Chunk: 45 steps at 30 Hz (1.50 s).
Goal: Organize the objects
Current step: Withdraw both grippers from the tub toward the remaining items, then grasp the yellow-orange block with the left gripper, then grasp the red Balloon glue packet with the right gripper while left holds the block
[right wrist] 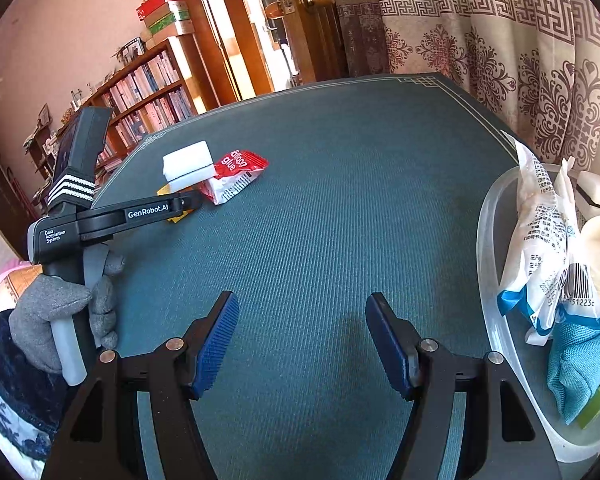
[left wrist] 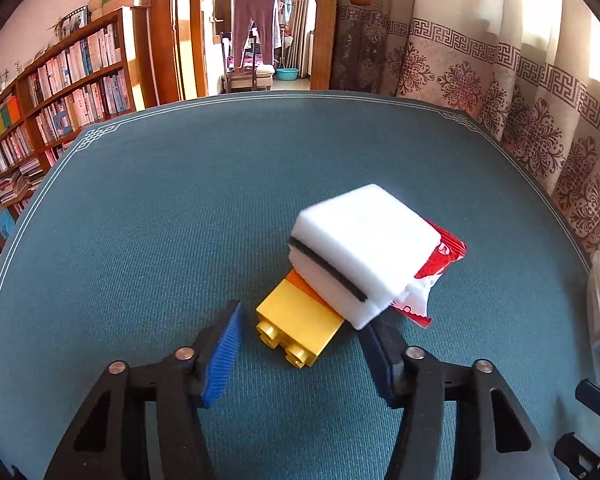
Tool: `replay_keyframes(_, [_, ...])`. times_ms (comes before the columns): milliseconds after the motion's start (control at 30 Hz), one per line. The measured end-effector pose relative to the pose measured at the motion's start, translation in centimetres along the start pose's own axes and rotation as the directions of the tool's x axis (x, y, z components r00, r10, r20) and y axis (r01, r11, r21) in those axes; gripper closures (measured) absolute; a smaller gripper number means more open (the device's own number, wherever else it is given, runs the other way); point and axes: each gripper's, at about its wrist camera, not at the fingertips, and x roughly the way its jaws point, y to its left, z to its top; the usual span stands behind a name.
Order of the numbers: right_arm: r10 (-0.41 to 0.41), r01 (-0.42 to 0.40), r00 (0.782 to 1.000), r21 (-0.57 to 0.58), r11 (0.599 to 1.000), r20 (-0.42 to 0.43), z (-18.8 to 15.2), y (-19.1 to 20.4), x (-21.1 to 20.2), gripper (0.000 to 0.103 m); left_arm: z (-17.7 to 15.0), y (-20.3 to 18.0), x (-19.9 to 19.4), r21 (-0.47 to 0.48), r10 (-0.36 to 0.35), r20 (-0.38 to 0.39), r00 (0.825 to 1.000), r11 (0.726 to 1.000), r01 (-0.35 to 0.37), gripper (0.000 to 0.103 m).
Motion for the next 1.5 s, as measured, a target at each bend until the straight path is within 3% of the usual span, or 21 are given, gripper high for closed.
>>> replay_keyframes(100, [-0.003, 0.003, 1.0, -0.006, 1.0, -0.009, -0.1, 0.4, 0.4, 0.036, -0.2, -0.2, -0.2, 0.023, -0.012, 0.006, 1.0, 1.0, 0.012, 0.065])
replay_keyframes(533, [0.008, -0.008, 1.0, -0.005, 1.0, -0.011, 3.1, 1.4, 2.7, 0.036, -1.4, 1.2, -2.6, -0.023, 0.003, 0.012, 1.0, 1.0, -0.003, 0.066])
replay_keyframes(700, [0.085, -0.083, 0.996, 0.043, 0.996, -0.04, 5.1, 2.3, 5.0, 0.035, -2.9, 2.6, -3.9, -0.051, 0.012, 0.011, 1.0, 0.999, -0.011, 0.066])
replay_keyframes(933, [0.211, -0.199, 0.973, 0.127, 0.972, -0.093, 8.2, 4.2, 9.5, 0.035, -3.2, 4.0, -5.1, -0.101, 0.041, 0.049, 0.998, 0.994, -0.036, 0.066])
replay_keyframes(1300, [0.114, -0.109, 0.992, 0.076, 0.991, -0.053, 12.6, 7.6, 14.1, 0.035, -3.6, 4.4, -5.2, -0.126, 0.063, 0.057, 0.996, 0.99, -0.056, 0.066])
replay_keyframes(1500, [0.029, -0.029, 0.998, 0.004, 1.0, -0.053, 12.2, 8.6, 15.3, 0.036, -3.7, 4.8, -5.0, -0.143, 0.063, 0.05, 0.997, 0.988, -0.055, 0.066])
